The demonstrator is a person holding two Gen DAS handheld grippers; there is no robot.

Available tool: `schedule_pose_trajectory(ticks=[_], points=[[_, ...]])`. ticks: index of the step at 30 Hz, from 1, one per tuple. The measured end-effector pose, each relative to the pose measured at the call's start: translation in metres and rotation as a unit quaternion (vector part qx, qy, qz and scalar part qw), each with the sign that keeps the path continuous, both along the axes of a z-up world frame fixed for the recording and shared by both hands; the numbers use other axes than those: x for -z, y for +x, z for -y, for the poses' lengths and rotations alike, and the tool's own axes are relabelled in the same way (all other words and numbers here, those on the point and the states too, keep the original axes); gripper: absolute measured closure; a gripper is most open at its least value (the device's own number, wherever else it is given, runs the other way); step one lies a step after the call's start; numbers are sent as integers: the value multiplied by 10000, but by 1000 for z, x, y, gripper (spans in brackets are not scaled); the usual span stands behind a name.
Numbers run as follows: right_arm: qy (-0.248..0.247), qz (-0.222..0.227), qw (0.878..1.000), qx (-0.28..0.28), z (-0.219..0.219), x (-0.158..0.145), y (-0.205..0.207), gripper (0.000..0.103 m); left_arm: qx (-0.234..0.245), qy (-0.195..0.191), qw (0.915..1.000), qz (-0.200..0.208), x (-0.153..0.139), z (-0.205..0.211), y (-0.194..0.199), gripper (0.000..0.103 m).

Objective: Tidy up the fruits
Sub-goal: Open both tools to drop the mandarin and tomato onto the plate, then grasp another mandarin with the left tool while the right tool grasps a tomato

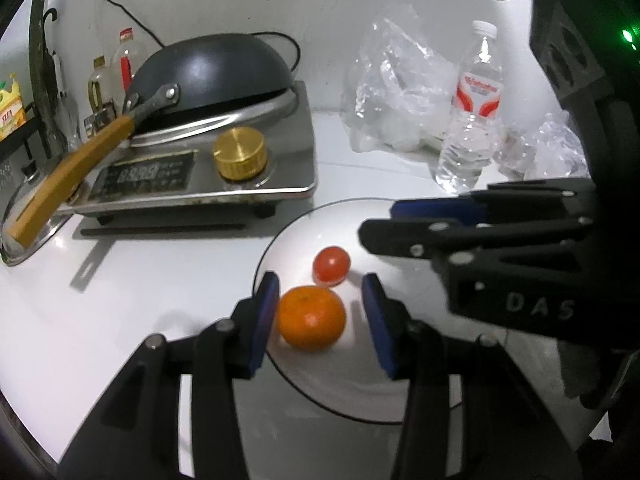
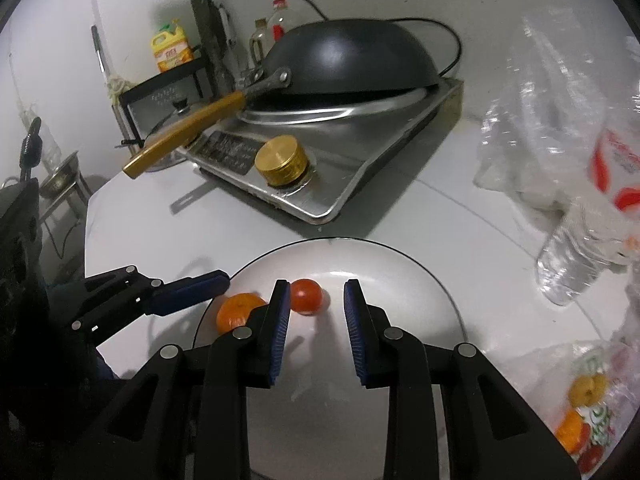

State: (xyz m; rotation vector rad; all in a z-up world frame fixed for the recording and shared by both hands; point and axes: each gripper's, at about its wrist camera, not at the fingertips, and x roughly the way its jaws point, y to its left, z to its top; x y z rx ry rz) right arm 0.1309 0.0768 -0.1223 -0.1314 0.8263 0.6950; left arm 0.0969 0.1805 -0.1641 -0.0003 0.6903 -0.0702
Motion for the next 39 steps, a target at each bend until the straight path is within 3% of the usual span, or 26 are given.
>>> schedule_pose_trajectory(ticks=[5, 18, 39], points=[[57, 143, 9996, 219, 23, -12, -14, 74, 53, 50, 9999, 144, -11, 11, -9, 52], [112, 467, 9964, 701, 84, -35, -51, 73, 60, 94, 9995, 309, -30, 40, -32, 52], [167, 715, 9904, 1169, 170, -39, -81, 73, 336, 360, 9979, 431, -49, 111, -45, 52]])
